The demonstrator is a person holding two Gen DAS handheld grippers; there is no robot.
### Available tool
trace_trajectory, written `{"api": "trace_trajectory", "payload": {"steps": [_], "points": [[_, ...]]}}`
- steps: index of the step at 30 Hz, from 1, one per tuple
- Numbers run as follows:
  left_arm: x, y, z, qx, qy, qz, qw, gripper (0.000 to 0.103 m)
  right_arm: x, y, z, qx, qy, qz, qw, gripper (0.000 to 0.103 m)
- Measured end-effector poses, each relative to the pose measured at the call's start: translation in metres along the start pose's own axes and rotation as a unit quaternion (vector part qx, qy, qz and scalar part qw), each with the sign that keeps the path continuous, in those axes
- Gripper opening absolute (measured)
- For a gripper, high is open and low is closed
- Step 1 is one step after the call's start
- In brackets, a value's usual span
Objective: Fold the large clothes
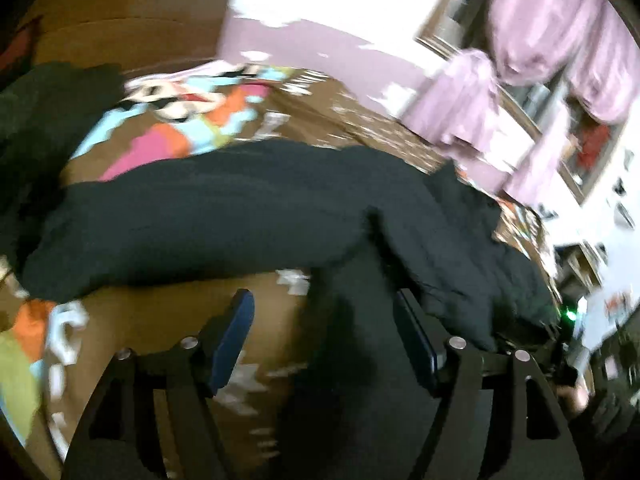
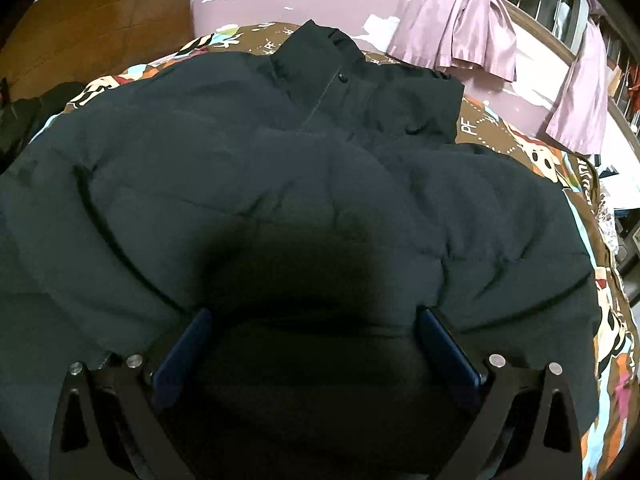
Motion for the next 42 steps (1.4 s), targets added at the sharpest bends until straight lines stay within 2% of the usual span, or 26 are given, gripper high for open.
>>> {"api": "trace_trajectory", "payload": {"steps": [3,7,9,11,13,17,21,24,26,31,34,39,40,42], "points": [[0.010,-0.016,0.040,0.057,-0.017,-0.022,0.9980,0.066,0.007,-0.011,0.001,0.011,0.000,-0.003,1.000,0.103],[0.024,-0.032,0.112,0.151,-0.069,-0.055,0.9846,0.066,0.025,-0.027,0.008,0.040,0.026,-0.028,0.998,0.103],[0.027,-0.035,0.142,0.172,-0.108,-0.064,0.9772,0.066,0.033,-0.032,0.014,0.057,0.041,-0.037,0.997,0.103],[0.025,-0.034,0.166,0.173,-0.144,-0.065,0.9723,0.066,0.037,-0.033,0.022,0.069,0.049,-0.041,0.996,0.103],[0.026,-0.030,0.186,0.154,-0.175,-0.062,0.9705,0.066,0.037,-0.033,0.031,0.069,0.045,-0.046,0.996,0.103],[0.024,-0.032,0.214,0.164,-0.199,-0.069,0.9639,0.066,0.025,-0.024,0.041,0.062,0.028,-0.037,0.997,0.103],[0.022,-0.033,0.236,0.174,-0.217,-0.070,0.9580,0.066,0.014,-0.014,0.038,0.068,0.039,-0.027,0.997,0.103],[0.015,-0.039,0.237,0.187,-0.222,-0.066,0.9547,0.066,0.011,-0.013,0.038,0.069,0.042,-0.028,0.996,0.103],[0.012,-0.046,0.238,0.209,-0.211,-0.070,0.9521,0.066,0.010,-0.012,0.039,0.065,0.040,-0.029,0.997,0.103],[-0.007,-0.067,0.230,0.238,-0.227,-0.085,0.9405,0.066,0.010,-0.011,0.041,0.057,0.036,-0.030,0.997,0.103],[-0.012,-0.073,0.234,0.239,-0.243,-0.088,0.9360,0.066,0.009,-0.011,0.041,0.055,0.035,-0.030,0.997,0.103],[0.000,-0.057,0.247,0.229,-0.259,-0.094,0.9336,0.066,0.009,-0.012,0.041,0.054,0.035,-0.033,0.997,0.103],[0.001,-0.059,0.249,0.226,-0.258,-0.100,0.9340,0.065,0.010,-0.015,0.041,0.053,0.038,-0.037,0.997,0.103],[0.004,-0.064,0.250,0.231,-0.248,-0.112,0.9340,0.044,0.013,-0.020,0.043,0.057,0.044,-0.049,0.996,0.103]]}}
Point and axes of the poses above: each gripper's, at about its wrist camera, not at the fingertips, and y roughly the way its jaws point, z to its left, x to its top, the point moved 8 cm from there along y, roughly the way its jaws point
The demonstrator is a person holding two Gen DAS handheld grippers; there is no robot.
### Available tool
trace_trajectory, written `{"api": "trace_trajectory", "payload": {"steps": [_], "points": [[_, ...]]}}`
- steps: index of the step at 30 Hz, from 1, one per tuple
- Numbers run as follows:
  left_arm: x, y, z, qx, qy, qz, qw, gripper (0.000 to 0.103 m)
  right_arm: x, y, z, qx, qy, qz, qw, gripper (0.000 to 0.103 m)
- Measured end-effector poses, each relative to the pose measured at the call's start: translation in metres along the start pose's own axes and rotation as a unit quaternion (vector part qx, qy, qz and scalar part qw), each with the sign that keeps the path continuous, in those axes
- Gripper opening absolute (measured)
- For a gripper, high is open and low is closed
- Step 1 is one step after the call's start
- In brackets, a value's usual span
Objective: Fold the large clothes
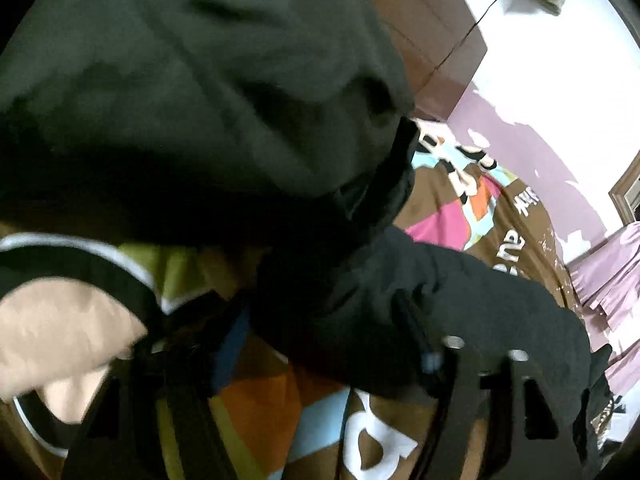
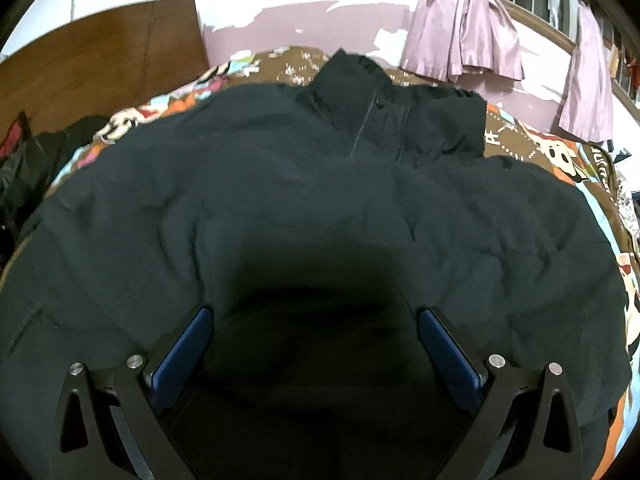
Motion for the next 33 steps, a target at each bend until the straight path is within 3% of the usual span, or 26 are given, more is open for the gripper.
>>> {"api": "trace_trajectory", "payload": {"steps": [2,6,8,10,12,16,20,24,27,30,33], "points": [[0.003,-0.004,-0.003,0.010,0.024,-0.008,0.9996,0.014,0.006,-0.005,0.006,0.014,0.004,-0.011,1.000,0.103],[0.010,-0.023,-0.021,-0.009,0.063,-0.045,0.9970,0.007,0.016,-0.007,0.019,0.033,0.000,-0.019,0.999,0.103],[0.016,-0.045,-0.039,-0.021,0.094,-0.080,0.9921,0.006,0.020,-0.008,0.025,0.036,-0.005,-0.025,0.999,0.103],[0.021,-0.077,-0.064,-0.045,0.136,-0.124,0.9818,0.005,0.023,-0.008,0.030,0.042,-0.009,-0.027,0.999,0.103],[0.022,-0.110,-0.093,-0.067,0.181,-0.160,0.9680,0.005,0.025,-0.007,0.036,0.048,-0.011,-0.029,0.998,0.103],[0.018,-0.164,-0.151,-0.131,0.238,-0.185,0.9445,0.005,0.028,-0.011,0.042,0.061,-0.010,-0.036,0.997,0.103],[0.009,-0.202,-0.215,-0.198,0.274,-0.185,0.9228,0.005,0.032,-0.023,0.032,0.070,0.007,-0.050,0.996,0.103],[-0.023,-0.237,-0.281,-0.259,0.336,-0.174,0.8890,0.005,0.038,-0.037,0.005,0.070,0.061,-0.055,0.994,0.103],[-0.062,-0.258,-0.333,-0.302,0.385,-0.158,0.8578,0.005,0.041,-0.053,-0.030,0.092,0.143,-0.064,0.983,0.103],[-0.101,-0.270,-0.378,-0.314,0.426,-0.144,0.8363,0.005,0.042,-0.069,-0.062,0.123,0.217,-0.075,0.966,0.103],[-0.143,-0.261,-0.414,-0.320,0.460,-0.121,0.8190,0.005,0.038,-0.085,-0.096,0.121,0.265,-0.082,0.953,0.103]]}}
Point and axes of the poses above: each gripper's, at about its wrist camera, not at the fingertips, and y roughly the way its jaws point, z to its left, x to its top, the point moved 8 cm from there along y, roughly the way its jaws point
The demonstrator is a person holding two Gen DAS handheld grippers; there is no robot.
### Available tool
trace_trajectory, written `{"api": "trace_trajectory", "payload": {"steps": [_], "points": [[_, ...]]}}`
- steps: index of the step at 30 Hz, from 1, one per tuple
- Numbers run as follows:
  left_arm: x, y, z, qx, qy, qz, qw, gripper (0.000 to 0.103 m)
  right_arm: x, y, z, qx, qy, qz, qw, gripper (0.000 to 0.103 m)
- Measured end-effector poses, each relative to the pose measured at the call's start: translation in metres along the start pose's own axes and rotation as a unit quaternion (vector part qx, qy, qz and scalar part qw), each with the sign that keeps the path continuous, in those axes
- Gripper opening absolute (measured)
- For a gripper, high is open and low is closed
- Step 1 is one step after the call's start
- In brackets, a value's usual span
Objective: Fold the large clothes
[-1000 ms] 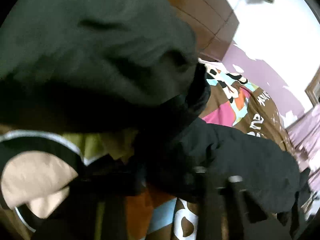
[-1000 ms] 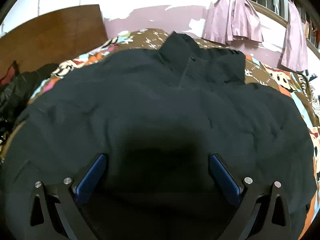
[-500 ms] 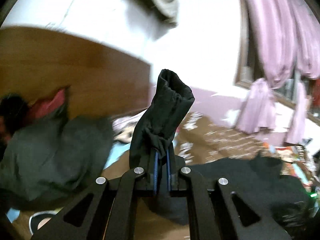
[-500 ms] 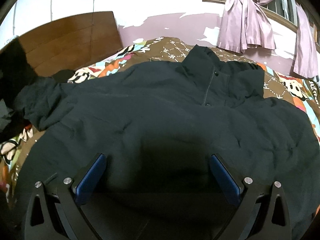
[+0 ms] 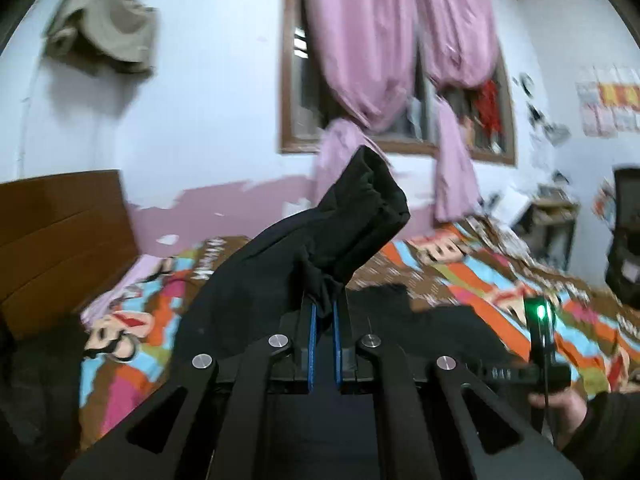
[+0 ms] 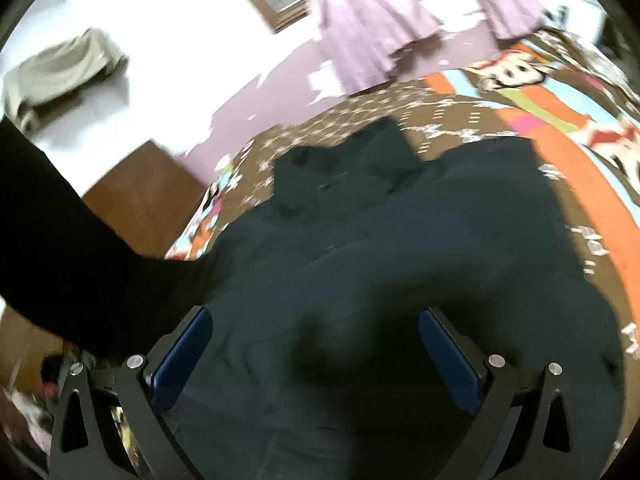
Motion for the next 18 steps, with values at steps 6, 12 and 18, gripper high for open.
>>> {"api": "trace_trajectory", "payload": {"steps": [6,12,18], "points": [[-0.037,0.054,-0.084,-0.063,0.028,0.056,0.9960,0.005,0.015,-0.036,-0.038,0.006,0.053,-0.015,0.998,0.103],[-0.090,0.084,-0.140,-0.114,0.042,0.105,0.9870,0.005,0.012,-0.055,-0.078,0.016,0.118,-0.006,0.993,0.103],[-0.153,0.114,-0.167,-0.161,0.012,0.192,0.9681,0.004,0.004,-0.058,-0.090,0.073,0.172,0.010,0.982,0.103]]}}
Point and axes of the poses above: each gripper's, at about its wrist camera, not at the fingertips, and y roughly the way its jaws point, z to its left, x to its top, the point moved 8 cm from there along y, roughly the way its jaws point
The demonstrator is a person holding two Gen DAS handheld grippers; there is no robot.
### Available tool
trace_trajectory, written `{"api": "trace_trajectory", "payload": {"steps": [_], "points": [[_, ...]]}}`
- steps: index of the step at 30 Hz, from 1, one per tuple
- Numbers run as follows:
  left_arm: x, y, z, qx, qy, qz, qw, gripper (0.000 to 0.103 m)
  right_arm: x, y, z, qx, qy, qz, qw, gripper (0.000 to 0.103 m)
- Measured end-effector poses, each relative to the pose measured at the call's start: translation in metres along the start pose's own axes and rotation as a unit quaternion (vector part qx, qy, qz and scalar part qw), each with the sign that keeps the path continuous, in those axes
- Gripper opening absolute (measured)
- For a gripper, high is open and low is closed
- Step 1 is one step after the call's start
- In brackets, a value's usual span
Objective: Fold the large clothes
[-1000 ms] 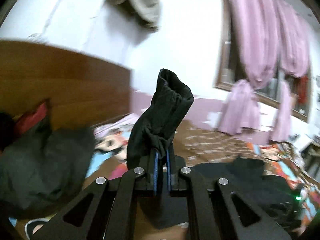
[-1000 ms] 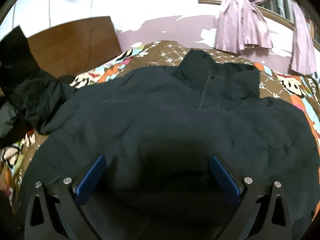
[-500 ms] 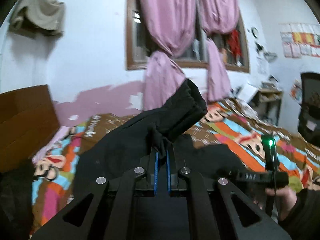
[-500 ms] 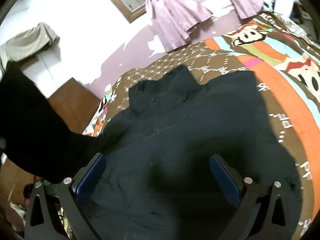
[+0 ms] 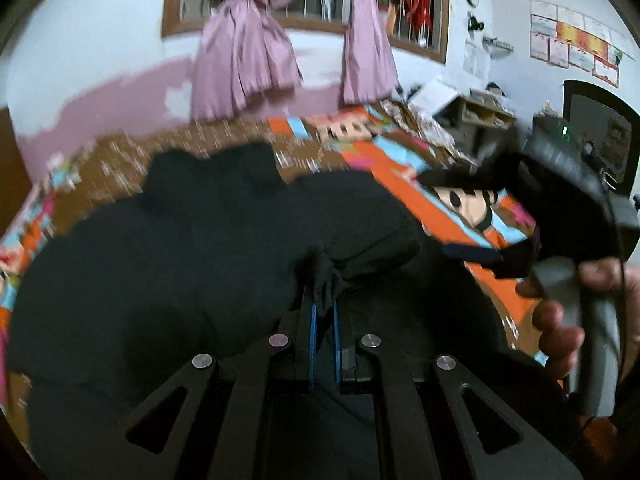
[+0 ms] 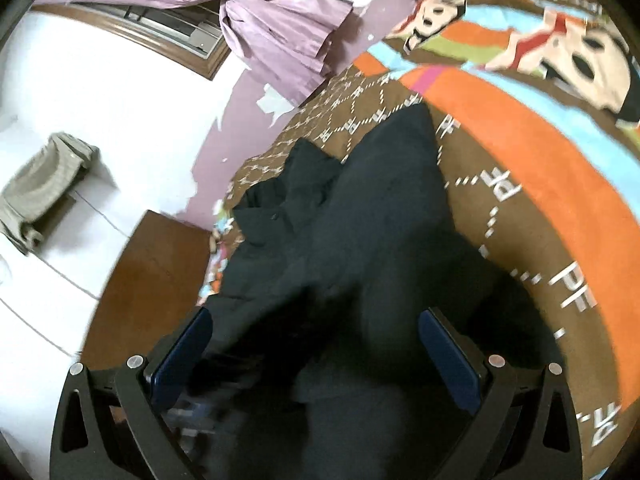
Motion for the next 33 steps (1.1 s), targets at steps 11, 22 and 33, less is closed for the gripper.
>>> {"api": "trace_trajectory", "payload": {"steps": [11,22,33], "points": [[-0.028,0.005,-0.009,-0.017,0.016,0.026,0.9994,0.005,-0.038,0.046,-0.002,-0.015,0.012,0.098,0.995,0.056],[-0.049,-0.011,-0.015,-0.065,0.020,0.056,0.9961,0.043,-0.036,0.035,-0.002,-0.041,-0.021,0.078,0.996,0.005],[-0.038,-0.069,0.074,0.011,0.009,0.020,0.9997,0.055,0.015,-0.004,0.027,-0.116,-0.155,-0.017,0.981,0.005]]}}
Point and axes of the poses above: each gripper's, at about its wrist camera, not at the fingertips, and y roughly the way its jaws point, z to its left, x to its top, the point moved 8 cm from there along y, roughly the way its jaws point
